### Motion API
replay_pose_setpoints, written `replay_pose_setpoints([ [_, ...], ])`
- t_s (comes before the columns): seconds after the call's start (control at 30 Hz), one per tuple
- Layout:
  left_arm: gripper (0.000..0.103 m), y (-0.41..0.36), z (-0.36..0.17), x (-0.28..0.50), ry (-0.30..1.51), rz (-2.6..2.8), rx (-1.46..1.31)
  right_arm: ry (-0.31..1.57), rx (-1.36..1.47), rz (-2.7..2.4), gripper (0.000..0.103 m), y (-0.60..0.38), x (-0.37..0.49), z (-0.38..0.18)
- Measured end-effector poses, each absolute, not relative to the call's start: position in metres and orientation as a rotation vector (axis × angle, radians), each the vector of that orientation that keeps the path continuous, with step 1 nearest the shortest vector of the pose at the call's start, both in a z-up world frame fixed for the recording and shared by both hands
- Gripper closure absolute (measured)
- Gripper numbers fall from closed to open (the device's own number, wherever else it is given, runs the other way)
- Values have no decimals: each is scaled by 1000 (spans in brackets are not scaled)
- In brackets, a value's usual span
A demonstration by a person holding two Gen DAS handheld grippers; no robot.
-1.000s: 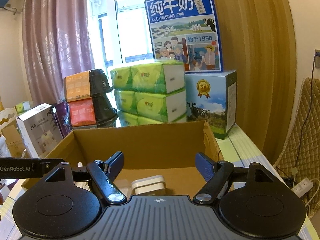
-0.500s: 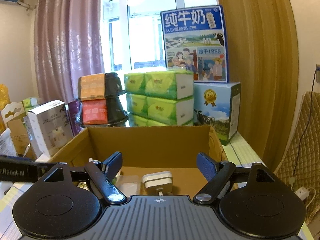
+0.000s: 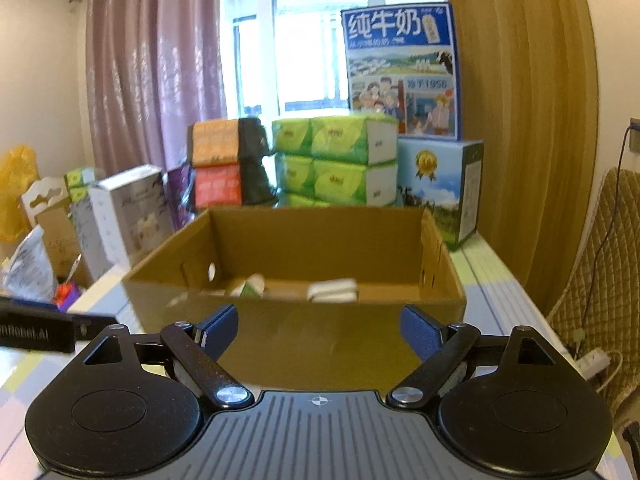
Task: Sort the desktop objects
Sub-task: 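Bring both tools back from the cardboard box to the remaining items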
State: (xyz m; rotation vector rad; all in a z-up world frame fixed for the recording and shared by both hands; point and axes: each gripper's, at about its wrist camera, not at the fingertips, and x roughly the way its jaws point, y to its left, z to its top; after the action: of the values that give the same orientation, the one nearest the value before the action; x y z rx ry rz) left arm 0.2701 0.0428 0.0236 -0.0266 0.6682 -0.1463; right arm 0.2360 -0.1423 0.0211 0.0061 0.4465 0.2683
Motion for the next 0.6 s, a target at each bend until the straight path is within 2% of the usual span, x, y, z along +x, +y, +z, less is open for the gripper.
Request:
replay_pose_setpoints([
  [0.27, 13, 42, 20, 236, 686, -148, 14, 551, -32, 299, 11, -140, 208, 4],
  [0.6, 4, 66, 5, 226, 739, -87, 56, 651, -42, 319, 6, -147, 199, -10],
])
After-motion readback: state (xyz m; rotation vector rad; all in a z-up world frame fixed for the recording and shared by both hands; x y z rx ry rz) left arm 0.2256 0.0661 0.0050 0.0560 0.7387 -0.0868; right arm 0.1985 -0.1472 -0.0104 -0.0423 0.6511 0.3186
